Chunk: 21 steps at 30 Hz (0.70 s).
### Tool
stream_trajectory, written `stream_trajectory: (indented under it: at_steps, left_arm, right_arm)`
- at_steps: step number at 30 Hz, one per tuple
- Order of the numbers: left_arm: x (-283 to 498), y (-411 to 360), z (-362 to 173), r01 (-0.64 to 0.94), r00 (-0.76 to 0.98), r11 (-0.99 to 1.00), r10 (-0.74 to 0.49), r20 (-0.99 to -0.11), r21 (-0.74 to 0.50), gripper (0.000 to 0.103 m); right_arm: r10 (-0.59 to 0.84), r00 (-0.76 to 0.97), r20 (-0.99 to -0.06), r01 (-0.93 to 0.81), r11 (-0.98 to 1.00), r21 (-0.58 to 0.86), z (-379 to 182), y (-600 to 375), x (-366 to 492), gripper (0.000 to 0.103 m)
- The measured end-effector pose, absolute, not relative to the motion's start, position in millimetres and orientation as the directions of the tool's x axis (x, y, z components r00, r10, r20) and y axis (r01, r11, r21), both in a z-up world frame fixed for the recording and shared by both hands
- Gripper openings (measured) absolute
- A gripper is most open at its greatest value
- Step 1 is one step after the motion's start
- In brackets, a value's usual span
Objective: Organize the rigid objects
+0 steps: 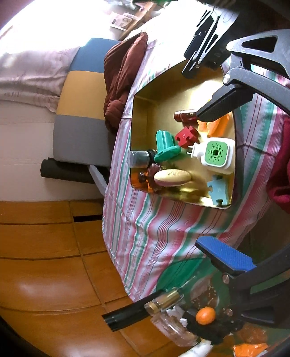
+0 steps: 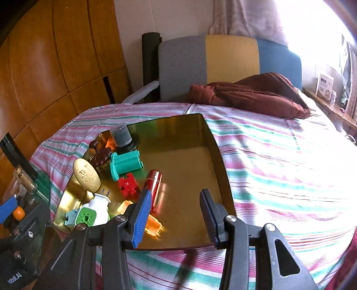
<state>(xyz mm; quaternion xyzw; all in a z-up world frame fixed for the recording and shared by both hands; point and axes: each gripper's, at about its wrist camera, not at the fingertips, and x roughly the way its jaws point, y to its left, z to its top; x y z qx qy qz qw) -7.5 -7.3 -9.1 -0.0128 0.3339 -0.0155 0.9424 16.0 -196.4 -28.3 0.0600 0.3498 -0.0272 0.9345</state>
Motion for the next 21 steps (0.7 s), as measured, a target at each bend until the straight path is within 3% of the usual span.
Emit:
stream_trajectory:
  at_steps: [21]
  left_arm:
    - [-8.3,5.7,-6.5,-0.012,0.786,0.996,-0.046,-0.617,-0.088,0.102]
  right_arm:
    - [0.027,0.759,-0.651,0.025,0.997,0.071,-24.3,-178.6,15.5,0.045]
